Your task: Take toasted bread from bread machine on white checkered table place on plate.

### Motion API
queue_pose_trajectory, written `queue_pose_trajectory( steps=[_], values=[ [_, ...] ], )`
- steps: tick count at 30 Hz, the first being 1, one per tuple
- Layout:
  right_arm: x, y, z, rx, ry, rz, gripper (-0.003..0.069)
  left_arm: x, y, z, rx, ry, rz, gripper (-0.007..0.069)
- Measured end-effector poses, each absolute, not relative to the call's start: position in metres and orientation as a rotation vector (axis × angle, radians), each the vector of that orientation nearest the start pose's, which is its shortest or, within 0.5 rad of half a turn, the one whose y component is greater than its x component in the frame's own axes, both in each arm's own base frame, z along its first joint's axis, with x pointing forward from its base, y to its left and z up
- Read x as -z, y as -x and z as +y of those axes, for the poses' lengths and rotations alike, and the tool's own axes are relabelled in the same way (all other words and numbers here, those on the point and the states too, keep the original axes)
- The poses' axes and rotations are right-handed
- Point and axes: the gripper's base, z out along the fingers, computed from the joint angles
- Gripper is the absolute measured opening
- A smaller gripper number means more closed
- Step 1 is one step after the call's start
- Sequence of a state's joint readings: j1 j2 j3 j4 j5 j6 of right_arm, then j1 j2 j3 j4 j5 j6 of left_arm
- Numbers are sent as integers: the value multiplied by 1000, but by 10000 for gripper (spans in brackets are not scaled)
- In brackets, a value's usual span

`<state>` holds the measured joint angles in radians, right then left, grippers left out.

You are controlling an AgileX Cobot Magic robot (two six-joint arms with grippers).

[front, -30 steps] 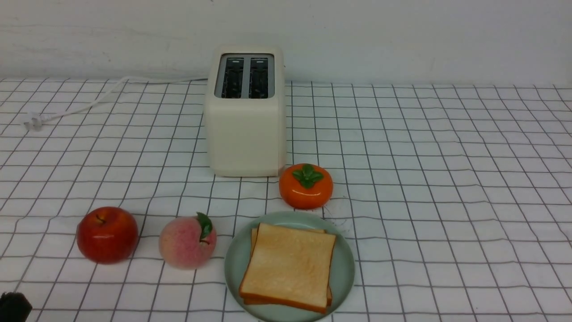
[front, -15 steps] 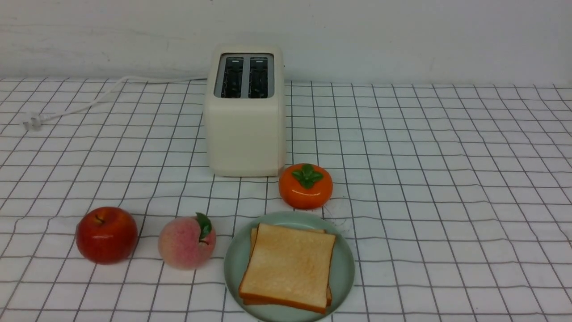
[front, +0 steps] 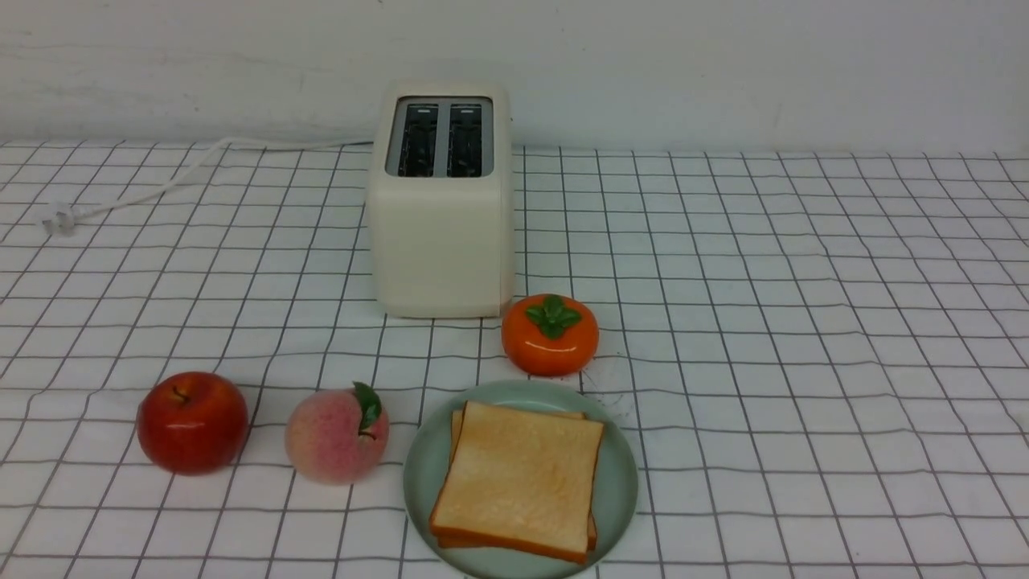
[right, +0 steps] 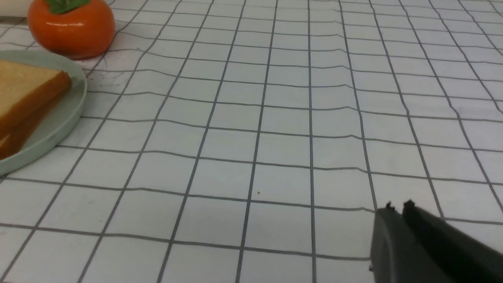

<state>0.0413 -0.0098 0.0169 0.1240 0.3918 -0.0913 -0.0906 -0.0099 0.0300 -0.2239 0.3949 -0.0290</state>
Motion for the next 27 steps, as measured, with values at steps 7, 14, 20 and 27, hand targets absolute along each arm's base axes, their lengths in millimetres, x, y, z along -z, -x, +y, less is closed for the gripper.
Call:
queue_pose_trajectory(
  steps=[7, 14, 20, 27],
  values=[
    [-173, -52, 6, -88, 50, 1880, 51, -169, -51, -12, 304, 80, 1898, -13],
    [-173, -52, 6, -88, 50, 1880, 53, -169, -51, -12, 304, 80, 1898, -13],
    [-173, -52, 6, -88, 50, 1880, 53, -169, -51, -12, 304, 80, 1898, -11],
    [-173, -52, 6, -88, 50, 1880, 57, -169, -51, -12, 304, 80, 1898, -10]
  ],
)
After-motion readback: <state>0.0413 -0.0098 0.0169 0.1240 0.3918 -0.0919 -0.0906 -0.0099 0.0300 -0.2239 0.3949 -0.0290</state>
